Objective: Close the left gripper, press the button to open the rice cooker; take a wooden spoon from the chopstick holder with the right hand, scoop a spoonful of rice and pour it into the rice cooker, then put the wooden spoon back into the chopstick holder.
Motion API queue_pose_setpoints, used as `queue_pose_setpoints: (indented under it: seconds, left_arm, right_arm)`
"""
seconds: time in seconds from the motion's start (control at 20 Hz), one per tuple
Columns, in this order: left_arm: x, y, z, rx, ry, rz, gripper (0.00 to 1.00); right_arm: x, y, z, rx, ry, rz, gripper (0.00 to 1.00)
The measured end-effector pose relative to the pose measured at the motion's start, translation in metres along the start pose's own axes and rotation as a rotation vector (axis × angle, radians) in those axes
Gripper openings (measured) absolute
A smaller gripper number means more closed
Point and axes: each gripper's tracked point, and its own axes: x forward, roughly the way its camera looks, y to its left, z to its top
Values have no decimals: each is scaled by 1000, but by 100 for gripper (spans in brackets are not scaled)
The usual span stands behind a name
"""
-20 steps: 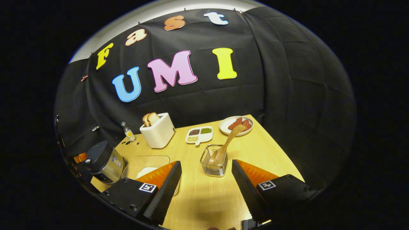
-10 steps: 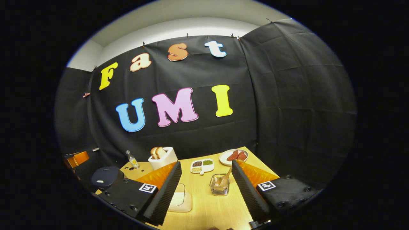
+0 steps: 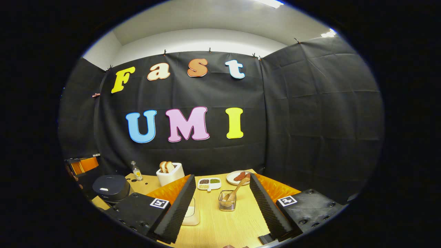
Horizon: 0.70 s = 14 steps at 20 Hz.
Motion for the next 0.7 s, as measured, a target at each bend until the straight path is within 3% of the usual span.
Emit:
queue_pose_setpoints:
  seconds: [0.2, 0.35, 0.7]
  left_arm:
    - [2, 9, -12, -10, 32, 13, 92]
    - [1, 11, -14, -3, 37, 17, 95]
    - [6, 2, -24, -2, 54, 4, 95]
  right_arm:
    - [1, 11, 5, -13, -12, 6, 98]
    - [3, 18, -2, -13, 12, 16, 98]
    - [6, 8, -1, -12, 17, -13, 98]
